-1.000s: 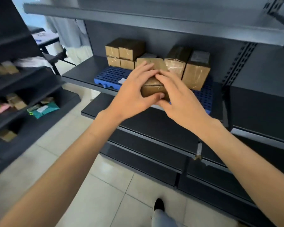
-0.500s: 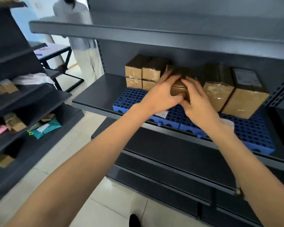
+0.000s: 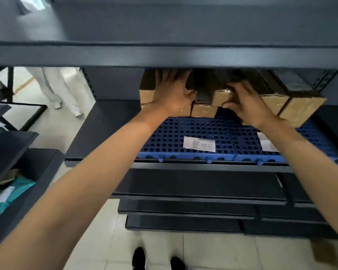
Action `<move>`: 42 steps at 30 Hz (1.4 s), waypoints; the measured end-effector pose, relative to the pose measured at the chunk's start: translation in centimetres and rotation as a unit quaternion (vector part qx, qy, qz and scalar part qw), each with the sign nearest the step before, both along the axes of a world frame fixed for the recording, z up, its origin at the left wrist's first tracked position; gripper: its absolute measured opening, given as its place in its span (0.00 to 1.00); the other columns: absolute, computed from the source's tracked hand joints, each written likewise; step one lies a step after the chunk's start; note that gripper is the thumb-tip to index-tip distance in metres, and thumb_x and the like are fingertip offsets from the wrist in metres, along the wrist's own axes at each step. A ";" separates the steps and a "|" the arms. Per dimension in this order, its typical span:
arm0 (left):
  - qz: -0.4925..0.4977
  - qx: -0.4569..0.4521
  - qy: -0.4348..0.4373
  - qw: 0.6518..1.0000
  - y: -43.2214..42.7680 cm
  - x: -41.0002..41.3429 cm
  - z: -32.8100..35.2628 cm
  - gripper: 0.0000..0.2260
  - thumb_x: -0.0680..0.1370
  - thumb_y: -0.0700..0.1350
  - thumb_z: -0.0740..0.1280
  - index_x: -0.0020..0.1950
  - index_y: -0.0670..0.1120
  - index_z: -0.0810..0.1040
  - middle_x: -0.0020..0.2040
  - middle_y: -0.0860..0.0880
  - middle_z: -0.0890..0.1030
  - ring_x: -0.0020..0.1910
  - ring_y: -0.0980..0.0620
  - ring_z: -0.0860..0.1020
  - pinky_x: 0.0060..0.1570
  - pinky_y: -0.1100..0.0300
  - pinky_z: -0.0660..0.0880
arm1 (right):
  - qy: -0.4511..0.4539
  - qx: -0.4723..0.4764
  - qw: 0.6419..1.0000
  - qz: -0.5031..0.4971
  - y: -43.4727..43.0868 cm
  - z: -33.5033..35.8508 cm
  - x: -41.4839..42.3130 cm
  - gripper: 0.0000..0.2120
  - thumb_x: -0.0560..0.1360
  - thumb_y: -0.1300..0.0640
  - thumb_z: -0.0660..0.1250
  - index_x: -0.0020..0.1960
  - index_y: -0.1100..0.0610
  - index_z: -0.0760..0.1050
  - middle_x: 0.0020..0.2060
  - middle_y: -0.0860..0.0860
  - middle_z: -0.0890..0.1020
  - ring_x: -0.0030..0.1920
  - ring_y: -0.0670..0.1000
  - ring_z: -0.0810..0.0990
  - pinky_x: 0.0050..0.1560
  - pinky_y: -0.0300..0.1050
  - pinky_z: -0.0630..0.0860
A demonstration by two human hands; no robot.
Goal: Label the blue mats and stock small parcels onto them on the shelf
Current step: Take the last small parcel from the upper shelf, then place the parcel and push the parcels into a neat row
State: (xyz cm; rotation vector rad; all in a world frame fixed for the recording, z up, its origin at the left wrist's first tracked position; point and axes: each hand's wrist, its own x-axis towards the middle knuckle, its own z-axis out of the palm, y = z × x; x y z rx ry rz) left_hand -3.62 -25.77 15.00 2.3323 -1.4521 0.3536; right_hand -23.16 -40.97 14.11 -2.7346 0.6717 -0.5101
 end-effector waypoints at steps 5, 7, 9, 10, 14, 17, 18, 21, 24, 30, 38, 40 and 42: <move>-0.038 0.160 0.013 0.986 1.0 5.5 -0.1 0.46 0.69 0.62 0.70 0.79 0.52 0.48 0.79 0.46 0.51 0.77 0.40 0.50 0.73 0.36 0.48 | 0.058 -0.028 0.998 -0.021 1.2 -0.2 4.0 0.29 0.75 0.52 0.70 0.72 0.56 0.63 0.70 0.59 0.65 0.64 0.63 0.73 0.63 0.55 0.71; -0.070 0.172 -0.031 0.982 0.9 6.4 -0.9 0.45 0.71 0.60 0.71 0.79 0.50 0.49 0.79 0.45 0.51 0.77 0.39 0.50 0.73 0.38 0.48 | 0.089 -0.015 0.995 -0.043 1.6 -0.2 5.4 0.30 0.75 0.50 0.70 0.72 0.54 0.61 0.71 0.58 0.66 0.64 0.63 0.74 0.64 0.56 0.72; -0.080 0.151 -0.081 0.982 0.6 6.7 -2.1 0.41 0.73 0.57 0.70 0.78 0.48 0.52 0.78 0.42 0.54 0.76 0.37 0.53 0.73 0.38 0.51 | 0.109 0.004 0.991 -0.074 2.0 0.0 6.4 0.30 0.75 0.49 0.70 0.71 0.53 0.60 0.69 0.59 0.70 0.63 0.62 0.75 0.63 0.55 0.72; -0.078 0.141 -0.095 0.982 0.4 6.7 -2.5 0.39 0.74 0.56 0.70 0.78 0.47 0.53 0.77 0.40 0.56 0.75 0.36 0.55 0.73 0.38 0.52 | 0.107 0.009 0.991 -0.082 2.1 0.1 6.7 0.31 0.74 0.49 0.71 0.70 0.53 0.60 0.68 0.60 0.72 0.63 0.62 0.76 0.62 0.55 0.72; -0.075 0.142 -0.105 0.981 0.0 7.0 -3.6 0.37 0.75 0.56 0.68 0.77 0.46 0.54 0.75 0.37 0.60 0.73 0.35 0.59 0.71 0.35 0.52 | 0.098 -0.002 0.990 -0.098 2.6 -0.4 7.4 0.31 0.73 0.49 0.72 0.69 0.54 0.61 0.66 0.61 0.73 0.61 0.62 0.77 0.61 0.53 0.72; -0.082 0.122 -0.113 0.983 -0.1 7.6 -4.3 0.38 0.75 0.56 0.68 0.78 0.45 0.52 0.75 0.37 0.60 0.74 0.36 0.58 0.70 0.33 0.52 | 0.095 -0.028 0.990 -0.103 2.9 -0.9 7.5 0.31 0.73 0.50 0.72 0.69 0.56 0.61 0.66 0.61 0.72 0.65 0.63 0.74 0.64 0.55 0.71; -0.085 0.118 -0.114 0.983 0.0 7.6 -4.4 0.38 0.75 0.56 0.67 0.78 0.45 0.52 0.76 0.37 0.59 0.74 0.36 0.58 0.71 0.33 0.52 | 0.096 -0.059 0.989 -0.100 3.0 -1.1 7.7 0.31 0.73 0.50 0.72 0.69 0.57 0.62 0.67 0.62 0.71 0.68 0.63 0.70 0.68 0.57 0.68; -0.097 0.110 -0.115 0.982 0.3 7.6 -4.5 0.39 0.74 0.55 0.68 0.78 0.43 0.52 0.77 0.38 0.57 0.75 0.37 0.55 0.71 0.33 0.52 | 0.136 -0.170 0.972 -0.092 3.6 -2.0 8.5 0.39 0.70 0.48 0.72 0.74 0.58 0.60 0.68 0.65 0.68 0.74 0.65 0.58 0.74 0.63 0.55; -0.106 0.107 -0.120 0.981 0.4 7.9 -4.4 0.41 0.72 0.52 0.72 0.77 0.42 0.52 0.77 0.40 0.56 0.76 0.39 0.54 0.71 0.34 0.53 | 0.141 -0.187 0.967 -0.101 4.3 -2.8 9.3 0.43 0.69 0.47 0.74 0.75 0.57 0.57 0.68 0.66 0.67 0.72 0.68 0.61 0.73 0.64 0.57; -0.093 0.108 -0.110 0.984 0.8 7.9 -4.0 0.38 0.71 0.54 0.73 0.73 0.42 0.59 0.74 0.39 0.64 0.74 0.39 0.59 0.71 0.37 0.55 | 0.071 -0.196 0.973 -0.095 3.8 -3.5 9.2 0.36 0.69 0.53 0.75 0.73 0.58 0.64 0.64 0.65 0.72 0.68 0.68 0.67 0.72 0.62 0.61; -0.077 0.098 -0.132 0.983 0.4 7.5 -4.3 0.31 0.78 0.60 0.61 0.78 0.53 0.55 0.75 0.39 0.61 0.73 0.35 0.61 0.69 0.34 0.58 | 0.072 -0.219 0.971 -0.065 2.7 -5.0 9.6 0.41 0.69 0.51 0.74 0.75 0.58 0.58 0.66 0.62 0.69 0.69 0.65 0.65 0.75 0.65 0.52; -0.073 0.104 -0.114 0.985 0.0 7.3 -4.0 0.31 0.77 0.59 0.63 0.76 0.52 0.58 0.74 0.40 0.62 0.73 0.35 0.60 0.70 0.34 0.55 | 0.071 -0.216 0.972 -0.065 2.6 -5.1 9.7 0.42 0.69 0.51 0.74 0.76 0.58 0.56 0.67 0.62 0.67 0.71 0.65 0.61 0.75 0.66 0.50; -0.067 0.113 -0.097 0.987 -0.3 6.9 -3.8 0.31 0.76 0.58 0.65 0.75 0.51 0.59 0.73 0.40 0.63 0.73 0.35 0.61 0.69 0.33 0.53 | 0.062 -0.215 0.973 -0.064 2.5 -5.3 9.7 0.42 0.68 0.51 0.74 0.76 0.59 0.57 0.68 0.63 0.66 0.73 0.66 0.57 0.74 0.67 0.50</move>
